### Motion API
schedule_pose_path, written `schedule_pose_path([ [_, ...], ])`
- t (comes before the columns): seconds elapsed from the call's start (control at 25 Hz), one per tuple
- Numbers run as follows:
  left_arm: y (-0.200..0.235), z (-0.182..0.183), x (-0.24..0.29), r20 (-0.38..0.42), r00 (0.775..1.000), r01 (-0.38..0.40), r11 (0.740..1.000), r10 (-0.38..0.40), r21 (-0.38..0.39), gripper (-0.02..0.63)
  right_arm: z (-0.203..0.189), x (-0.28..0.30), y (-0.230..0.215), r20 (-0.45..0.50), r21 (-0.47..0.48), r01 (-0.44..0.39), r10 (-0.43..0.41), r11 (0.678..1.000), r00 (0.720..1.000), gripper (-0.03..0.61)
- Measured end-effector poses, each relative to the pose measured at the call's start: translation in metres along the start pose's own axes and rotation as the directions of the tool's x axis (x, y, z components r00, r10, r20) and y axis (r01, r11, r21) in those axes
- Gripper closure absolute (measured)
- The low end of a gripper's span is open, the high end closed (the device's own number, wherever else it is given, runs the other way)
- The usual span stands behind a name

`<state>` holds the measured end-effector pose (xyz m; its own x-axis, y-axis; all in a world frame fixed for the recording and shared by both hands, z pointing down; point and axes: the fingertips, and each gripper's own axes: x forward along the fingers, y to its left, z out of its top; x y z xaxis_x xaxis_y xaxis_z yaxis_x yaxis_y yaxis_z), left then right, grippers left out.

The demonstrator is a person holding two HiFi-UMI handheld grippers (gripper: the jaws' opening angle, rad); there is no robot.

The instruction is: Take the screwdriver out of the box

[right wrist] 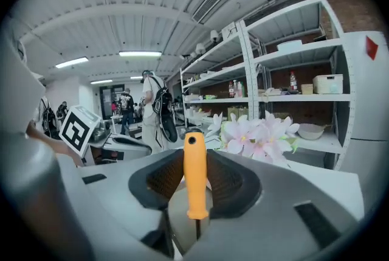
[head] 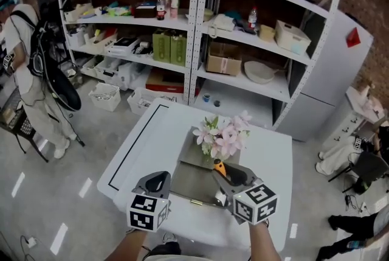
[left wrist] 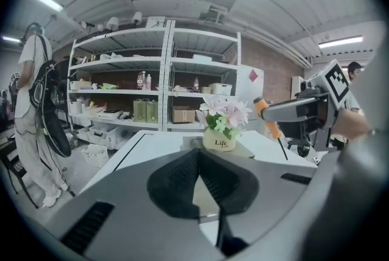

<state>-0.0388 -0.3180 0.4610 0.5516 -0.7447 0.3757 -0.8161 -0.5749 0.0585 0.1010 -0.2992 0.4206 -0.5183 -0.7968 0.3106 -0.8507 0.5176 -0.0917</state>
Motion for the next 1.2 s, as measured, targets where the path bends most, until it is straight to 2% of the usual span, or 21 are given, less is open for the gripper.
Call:
schedule_pose_path([
  [0.2, -0.015, 0.008, -0.01, 0.026, 1.0, -0.005, 1.0, 0.004, 0.003, 0.607, 0.015, -0.039, -0.004, 0.094, 0.026, 0.037, -0.039, 0.999, 0.995, 0.457],
  [0.6, -0.049, 0.026, -0.035, 0.094, 0.996, -0.01, 1.0, 0.01, 0.005, 0.607, 0.008, -0.112, -0.013, 0.201, 0.088, 0.128, -0.144, 0.988, 0.969, 0.457],
  [0.8, -0.065, 0.03, -0.045, 0.111, 0.994, -0.009, 1.0, 0.007, 0.019, 0.607, 0.003, -0.134, -0.013, 0.223, 0.093, 0.152, -0.17, 0.984, 0.96, 0.457],
  [1.2, -0.08, 0.026, -0.06, 0.111, 0.994, -0.006, 1.0, 0.003, 0.021, 0.607, -0.007, -0.153, -0.005, 0.218, 0.087, 0.168, -0.183, 0.982, 0.959, 0.457],
])
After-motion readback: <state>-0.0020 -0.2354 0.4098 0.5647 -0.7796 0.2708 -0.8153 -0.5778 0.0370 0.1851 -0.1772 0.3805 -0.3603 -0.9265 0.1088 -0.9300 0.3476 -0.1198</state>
